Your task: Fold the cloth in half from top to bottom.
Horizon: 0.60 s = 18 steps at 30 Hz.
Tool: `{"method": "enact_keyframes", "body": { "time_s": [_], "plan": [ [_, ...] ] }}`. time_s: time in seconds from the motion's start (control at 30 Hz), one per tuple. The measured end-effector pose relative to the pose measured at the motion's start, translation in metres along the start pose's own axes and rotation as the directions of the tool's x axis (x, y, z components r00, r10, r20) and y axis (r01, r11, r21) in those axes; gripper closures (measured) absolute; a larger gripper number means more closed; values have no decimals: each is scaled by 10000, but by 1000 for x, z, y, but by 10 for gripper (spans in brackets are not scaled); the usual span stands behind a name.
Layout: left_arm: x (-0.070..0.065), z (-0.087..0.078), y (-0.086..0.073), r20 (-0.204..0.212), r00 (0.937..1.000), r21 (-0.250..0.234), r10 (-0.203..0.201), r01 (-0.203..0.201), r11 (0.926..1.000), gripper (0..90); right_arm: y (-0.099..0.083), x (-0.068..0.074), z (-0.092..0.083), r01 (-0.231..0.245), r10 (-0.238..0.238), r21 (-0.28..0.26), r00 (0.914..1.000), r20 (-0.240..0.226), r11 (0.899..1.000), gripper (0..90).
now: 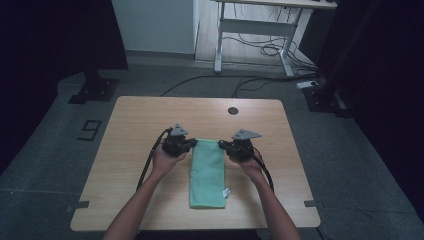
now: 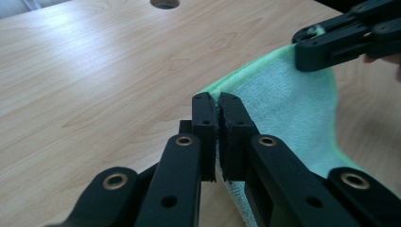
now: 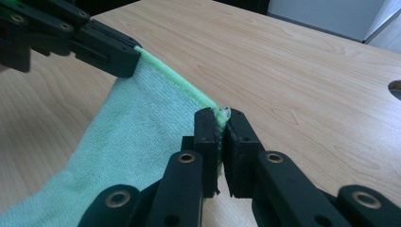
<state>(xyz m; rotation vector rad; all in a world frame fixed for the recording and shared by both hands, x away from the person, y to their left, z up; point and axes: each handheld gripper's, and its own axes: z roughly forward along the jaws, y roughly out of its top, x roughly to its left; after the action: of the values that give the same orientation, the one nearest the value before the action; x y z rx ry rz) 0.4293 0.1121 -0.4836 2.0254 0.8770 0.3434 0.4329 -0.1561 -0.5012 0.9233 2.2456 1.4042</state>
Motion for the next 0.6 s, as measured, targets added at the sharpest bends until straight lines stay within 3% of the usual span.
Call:
{"method": "enact_keyframes", "body": {
  "time_s": [0.3, 0.6],
  "plan": [
    [-17, -17, -8, 149, 9989, -292, 436, -431, 9986, 857, -10, 8, -16, 38, -42, -211, 9998, -199, 9998, 839],
    [-14, -17, -12, 102, 9994, -125, 329, -328, 9994, 856, -12, 17, -21, 246, -254, -195, 9987, -452, 9995, 838]
  ]
}}
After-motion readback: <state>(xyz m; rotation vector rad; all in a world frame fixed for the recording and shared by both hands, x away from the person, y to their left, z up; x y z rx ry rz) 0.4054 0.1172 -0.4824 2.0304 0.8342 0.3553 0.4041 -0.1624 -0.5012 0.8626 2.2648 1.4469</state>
